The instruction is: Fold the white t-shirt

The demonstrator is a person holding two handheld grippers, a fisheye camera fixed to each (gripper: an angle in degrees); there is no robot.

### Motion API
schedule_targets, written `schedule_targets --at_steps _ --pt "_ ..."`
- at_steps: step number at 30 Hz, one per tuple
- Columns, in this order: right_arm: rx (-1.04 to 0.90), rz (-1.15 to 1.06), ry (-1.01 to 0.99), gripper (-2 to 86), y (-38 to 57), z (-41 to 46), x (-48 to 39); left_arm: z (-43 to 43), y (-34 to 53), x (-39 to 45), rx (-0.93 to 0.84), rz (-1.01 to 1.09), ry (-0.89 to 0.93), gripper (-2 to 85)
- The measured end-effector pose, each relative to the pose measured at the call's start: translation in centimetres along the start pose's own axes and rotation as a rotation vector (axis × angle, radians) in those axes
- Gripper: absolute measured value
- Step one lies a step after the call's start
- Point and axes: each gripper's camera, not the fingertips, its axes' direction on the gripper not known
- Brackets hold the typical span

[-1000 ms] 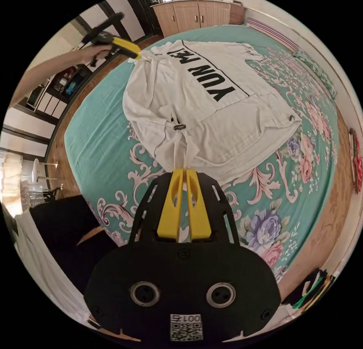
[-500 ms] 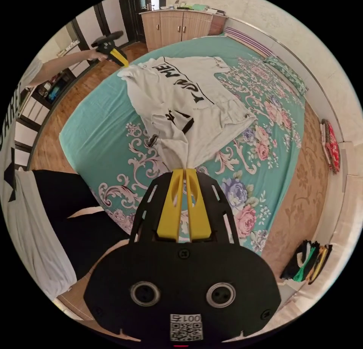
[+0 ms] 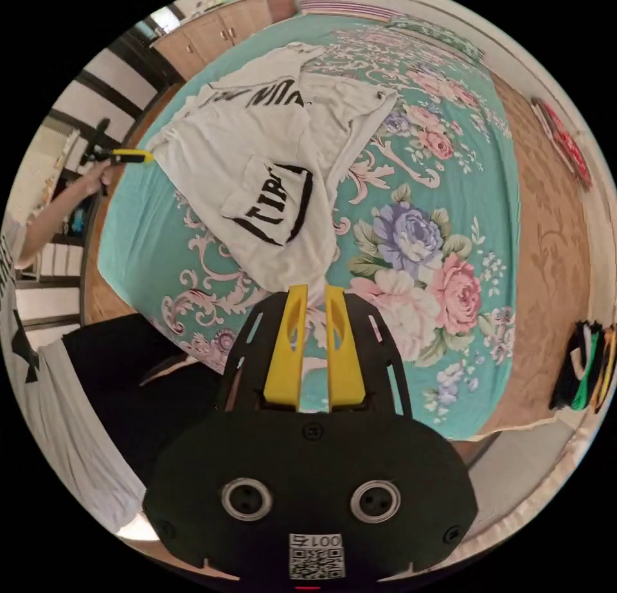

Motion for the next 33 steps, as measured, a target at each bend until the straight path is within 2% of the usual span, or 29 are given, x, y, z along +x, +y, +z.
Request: schedule_targets --at_steps 2,5,7,8,11,16,19,26,30,33 --pt "0.077 0.046 -0.143 9.8 0.0 0.1 0.0 1.1 0.0 -2.2 0.019 -0.094 0.066 6.3" --pt "0.04 0.067 -0.177 12.2 -1.9 2.8 -0.9 1.8 0.5 -5.8 0.087 -0.218 0.087 3.2" --pt "-0.001 0.077 -0.155 10.4 -3.3 5.1 -1.7 2.5 0.9 -8.1 0.139 -0.285 0.158 0.3" --pt "-0.016 0.1 -0.117 6.7 -4.0 6.4 -2.0 2.7 0.9 -8.5 0.141 -0.286 0.173 0.0" --pt "0.02 0.092 0.007 2.0 -4.1 7.2 -2.7 2.1 1.6 -10.1 0.122 -0.247 0.11 -0.7" --pt "0.101 0.032 -0.155 0.6 -2.7 3.3 -1.8 -3.3 7.9 -13.8 0.243 -0.317 0.169 -0.9" --pt "0.116 -0.01 -0.239 0.4 -2.3 1.5 -1.3 -4.5 11.5 -14.7 0.232 -0.376 0.118 -0.9" --pt "-0.071 -0.157 -0.354 0.2 -2.2 4.9 -3.7 -2.6 18.2 -17.2 0.116 -0.526 -0.025 -0.9" --pt "-0.149 -0.195 -0.325 0.3 -2.1 7.5 -5.0 -0.1 21.5 -19.5 0.092 -0.623 0.058 -0.9" --pt "-0.128 -0.142 -0.369 0.3 -2.2 7.2 -3.7 -0.3 21.8 -19.3 0.16 -0.593 0.086 -0.7"
